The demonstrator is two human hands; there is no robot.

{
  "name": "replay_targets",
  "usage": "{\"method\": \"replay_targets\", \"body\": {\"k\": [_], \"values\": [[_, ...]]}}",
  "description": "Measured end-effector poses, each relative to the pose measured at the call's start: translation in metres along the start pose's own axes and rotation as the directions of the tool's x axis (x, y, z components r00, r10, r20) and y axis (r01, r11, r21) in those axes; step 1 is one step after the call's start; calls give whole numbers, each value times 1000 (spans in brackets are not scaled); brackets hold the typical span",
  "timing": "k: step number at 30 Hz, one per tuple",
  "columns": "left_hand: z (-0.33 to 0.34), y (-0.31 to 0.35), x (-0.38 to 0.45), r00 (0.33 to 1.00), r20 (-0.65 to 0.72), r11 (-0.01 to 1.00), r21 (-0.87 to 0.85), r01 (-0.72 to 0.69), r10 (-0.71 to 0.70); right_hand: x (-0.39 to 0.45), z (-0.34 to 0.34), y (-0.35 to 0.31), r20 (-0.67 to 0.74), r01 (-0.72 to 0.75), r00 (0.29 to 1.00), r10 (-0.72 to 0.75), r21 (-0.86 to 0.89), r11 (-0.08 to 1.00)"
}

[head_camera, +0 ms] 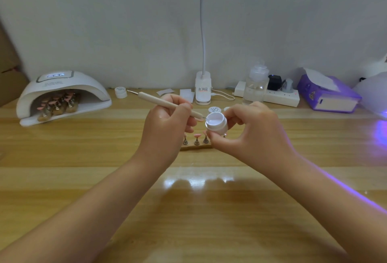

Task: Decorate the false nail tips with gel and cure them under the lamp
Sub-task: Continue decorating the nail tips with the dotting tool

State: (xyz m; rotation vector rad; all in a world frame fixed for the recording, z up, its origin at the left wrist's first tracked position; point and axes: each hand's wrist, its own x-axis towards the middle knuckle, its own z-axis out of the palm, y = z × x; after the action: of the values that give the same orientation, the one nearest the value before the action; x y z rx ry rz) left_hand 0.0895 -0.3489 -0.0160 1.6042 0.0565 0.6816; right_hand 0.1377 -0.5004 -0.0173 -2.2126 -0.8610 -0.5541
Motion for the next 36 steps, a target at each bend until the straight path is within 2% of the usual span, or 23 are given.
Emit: {"method": "replay_targets", "body": {"k": [10, 15, 30, 36], "values": [[0, -2, 1, 1000, 5, 998, -52, 24, -24, 0, 1, 1, 16, 1, 1000, 0, -5, 1000], [0, -1, 1, 999, -34, 998, -64, 16, -18, -1, 2, 1, 13, -2, 1000, 2, -2, 1000], [-1, 17, 8, 989, -34, 888, -447, 111, -141, -4, 7, 4, 74, -4, 997, 5, -21, 1000], [0, 9, 7, 982, -59, 886, -443, 137, -182, -4, 9, 5, 85, -4, 996, 5, -8, 1000]]}}
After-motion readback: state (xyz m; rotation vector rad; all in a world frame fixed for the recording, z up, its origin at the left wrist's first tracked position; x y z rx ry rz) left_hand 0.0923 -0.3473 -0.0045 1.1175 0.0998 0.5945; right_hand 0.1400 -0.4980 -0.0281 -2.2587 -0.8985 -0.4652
